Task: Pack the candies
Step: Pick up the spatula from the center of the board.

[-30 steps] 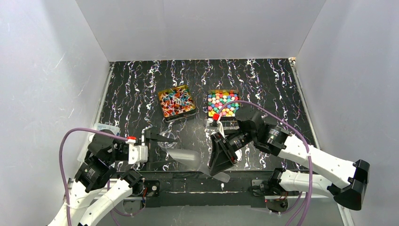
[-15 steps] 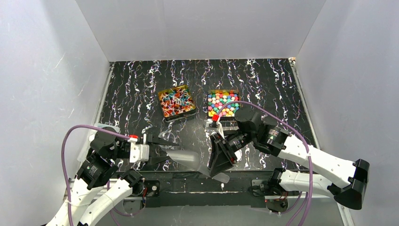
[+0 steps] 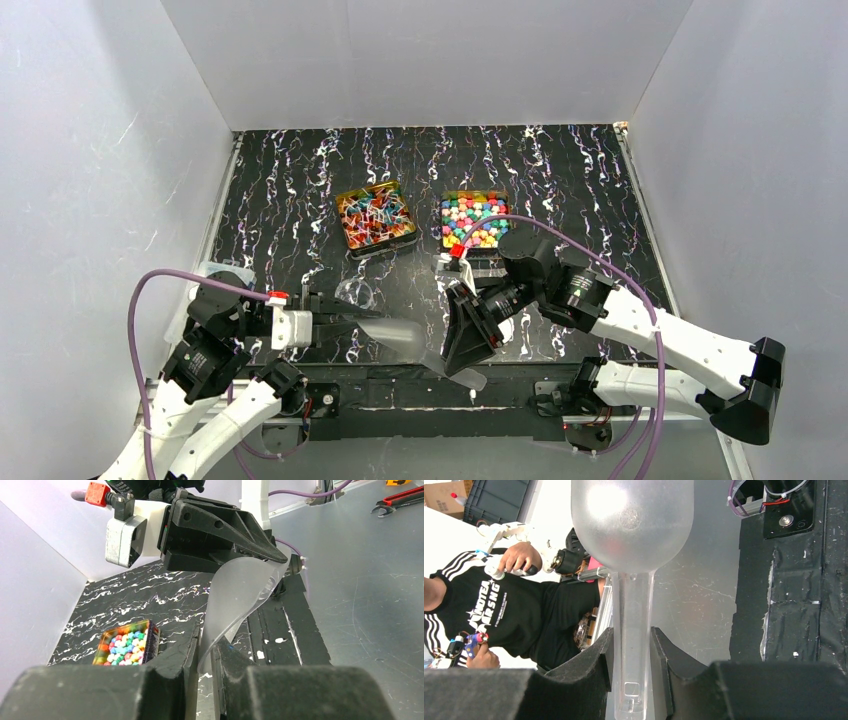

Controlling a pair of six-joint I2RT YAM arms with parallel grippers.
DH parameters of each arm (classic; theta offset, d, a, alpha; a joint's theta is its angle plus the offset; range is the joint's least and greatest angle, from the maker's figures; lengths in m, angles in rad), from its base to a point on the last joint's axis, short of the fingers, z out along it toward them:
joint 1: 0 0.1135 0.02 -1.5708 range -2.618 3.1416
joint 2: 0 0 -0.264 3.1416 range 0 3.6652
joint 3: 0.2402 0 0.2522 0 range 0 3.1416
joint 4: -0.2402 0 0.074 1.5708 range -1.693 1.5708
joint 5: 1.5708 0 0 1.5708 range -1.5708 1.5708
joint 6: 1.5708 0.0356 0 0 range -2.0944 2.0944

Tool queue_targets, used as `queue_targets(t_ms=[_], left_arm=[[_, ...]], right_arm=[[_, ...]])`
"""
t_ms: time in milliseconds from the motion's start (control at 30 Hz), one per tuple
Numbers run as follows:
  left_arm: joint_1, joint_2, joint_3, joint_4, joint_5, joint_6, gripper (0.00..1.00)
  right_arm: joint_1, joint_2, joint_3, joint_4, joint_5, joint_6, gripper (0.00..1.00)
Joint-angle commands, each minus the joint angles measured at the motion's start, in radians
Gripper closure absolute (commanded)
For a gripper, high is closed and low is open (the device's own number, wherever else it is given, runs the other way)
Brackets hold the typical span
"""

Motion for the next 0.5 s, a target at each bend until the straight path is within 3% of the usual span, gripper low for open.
queue_targets(t_ms=[0,33,100,200,267,467], left_arm=[[-0.002,-0.013,-0.013,0.019,0.019,-0.007,0.95],[-0.002,-0.015,-0.013,0.014,0.020,-0.006,1.00],[-0.002,-0.017,-0.010,-0.008,0.021,0.006,1.00],[-0.002,-0.025,-0.003,-0.046,0.008,0.022,1.00],[-0.002,-0.035,-0.004,-0.067,-0.008,0.024,1.00],[-0.002,-0.070,-0.027,-0.099,-0.129,-0.030,1.00]], right_arm=[[0.005,-0.009,0.011,0.032,0.011,-0.004,0.99],[0.005,-0.011,0.014,0.029,0.018,-0.003,0.99],[0.005,-0.015,0.022,0.019,0.033,-0.010,0.95],[0.005,-0.023,0.039,-0.017,0.068,-0.030,0.70],[0.005,-0.023,0.077,-0.091,0.111,-0.082,0.46],[0.005,-0.019,0.225,-0.320,0.270,-0.261,0.21]])
